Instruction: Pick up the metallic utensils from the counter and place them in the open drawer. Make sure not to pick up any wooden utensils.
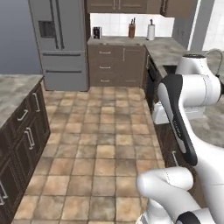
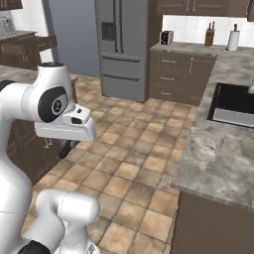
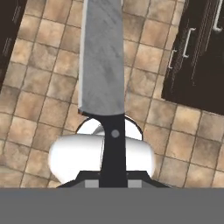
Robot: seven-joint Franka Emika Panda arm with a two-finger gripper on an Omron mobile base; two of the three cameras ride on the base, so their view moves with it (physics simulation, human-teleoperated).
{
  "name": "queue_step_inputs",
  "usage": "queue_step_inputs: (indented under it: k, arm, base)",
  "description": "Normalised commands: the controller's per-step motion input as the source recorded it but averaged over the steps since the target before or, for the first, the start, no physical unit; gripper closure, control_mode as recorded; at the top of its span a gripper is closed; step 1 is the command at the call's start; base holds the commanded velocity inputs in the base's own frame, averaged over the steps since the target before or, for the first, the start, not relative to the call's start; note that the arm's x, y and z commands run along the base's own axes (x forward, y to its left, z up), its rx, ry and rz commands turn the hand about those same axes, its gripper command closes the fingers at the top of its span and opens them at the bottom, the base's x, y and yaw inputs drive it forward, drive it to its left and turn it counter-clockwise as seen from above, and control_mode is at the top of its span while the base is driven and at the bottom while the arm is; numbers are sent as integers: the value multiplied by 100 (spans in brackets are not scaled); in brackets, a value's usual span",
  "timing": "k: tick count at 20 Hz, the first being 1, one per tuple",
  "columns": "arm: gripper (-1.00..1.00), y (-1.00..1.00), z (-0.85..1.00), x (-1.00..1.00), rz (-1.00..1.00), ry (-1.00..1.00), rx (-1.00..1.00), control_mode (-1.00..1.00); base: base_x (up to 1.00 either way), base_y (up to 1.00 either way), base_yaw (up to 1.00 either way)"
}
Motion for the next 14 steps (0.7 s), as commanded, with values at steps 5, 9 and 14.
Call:
queue_step_inputs:
  k: [5,9,14]
  arm:
    - [100,0,0,0,0,0,0,100]
    - [100,0,0,0,0,0,0,100]
    - [100,0,0,0,0,0,0,100]
  base:
    - [100,100,-42]
    - [100,100,-40]
    - [100,74,-25]
